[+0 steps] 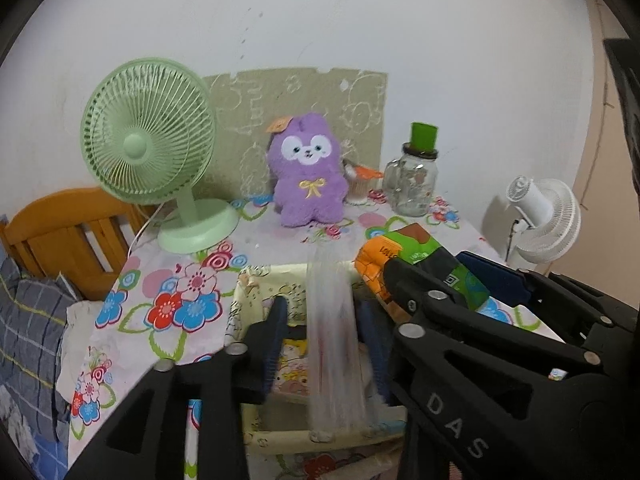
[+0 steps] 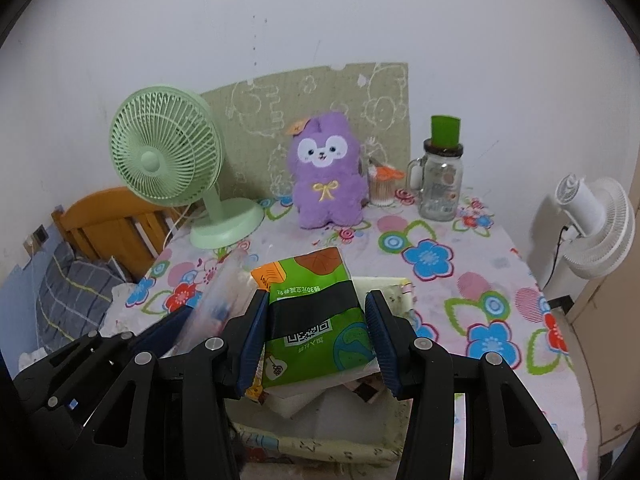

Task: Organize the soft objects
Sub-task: 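Carry the straw bag and tissue pack into the box and open both tools, then withdraw both tools up and back from the box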

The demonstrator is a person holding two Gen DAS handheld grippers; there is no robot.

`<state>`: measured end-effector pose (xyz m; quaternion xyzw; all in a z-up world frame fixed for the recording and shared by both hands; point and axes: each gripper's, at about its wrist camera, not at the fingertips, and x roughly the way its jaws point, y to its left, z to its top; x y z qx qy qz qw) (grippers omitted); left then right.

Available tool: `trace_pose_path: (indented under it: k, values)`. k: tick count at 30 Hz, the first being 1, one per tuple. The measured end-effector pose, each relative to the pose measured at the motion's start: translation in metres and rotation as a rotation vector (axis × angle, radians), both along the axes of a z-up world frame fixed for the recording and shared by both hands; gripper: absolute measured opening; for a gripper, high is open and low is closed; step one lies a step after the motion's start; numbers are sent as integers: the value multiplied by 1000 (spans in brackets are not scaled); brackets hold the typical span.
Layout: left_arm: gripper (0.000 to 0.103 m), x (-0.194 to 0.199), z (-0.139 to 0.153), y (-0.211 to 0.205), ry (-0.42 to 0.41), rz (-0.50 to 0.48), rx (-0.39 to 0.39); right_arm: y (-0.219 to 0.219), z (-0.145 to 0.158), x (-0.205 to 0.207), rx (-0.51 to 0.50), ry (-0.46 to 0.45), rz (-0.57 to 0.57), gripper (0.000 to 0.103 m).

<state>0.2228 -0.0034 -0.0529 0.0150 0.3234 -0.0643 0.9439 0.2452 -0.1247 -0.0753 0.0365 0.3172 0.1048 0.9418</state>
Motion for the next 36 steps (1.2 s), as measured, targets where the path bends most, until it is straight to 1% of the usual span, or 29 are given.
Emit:
trace_pose_path:
  k: [3,5,7,12,14,16,17,19,21,26,31,36]
  values:
    - [60,6,-8,6,24,17,-7,5,-8,7,2,21,12,53]
    - [62,9,-12,8,34,22,-3,8,-12,11,1,33,19,53]
    - [69,12,-16,10,46,30,1,10,-17,14,4,43,26,52]
    - [76,16,-22,15,63,51,12,15,-24,20,7,56,37,53]
    - [79,17,-25,16,70,59,15,16,-27,21,12,64,35,55]
    - [83,17,-27,17,77,57,10,16,-30,21,21,65,39,59]
    - [84,16,-29,17,83,48,4,16,-31,21,23,66,41,61]
    - [86,14,-30,16,83,41,4,16,-33,19,23,68,38,74]
    - [87,12,-30,14,81,37,9,15,-35,16,26,64,30,79]
    - [89,5,-27,11,71,31,12,11,-32,8,15,58,15,83]
    - [91,-7,-21,6,50,21,7,6,-23,-9,6,19,-7,94]
    - [93,-20,-13,2,29,16,5,1,-14,-25,-5,-9,-27,96]
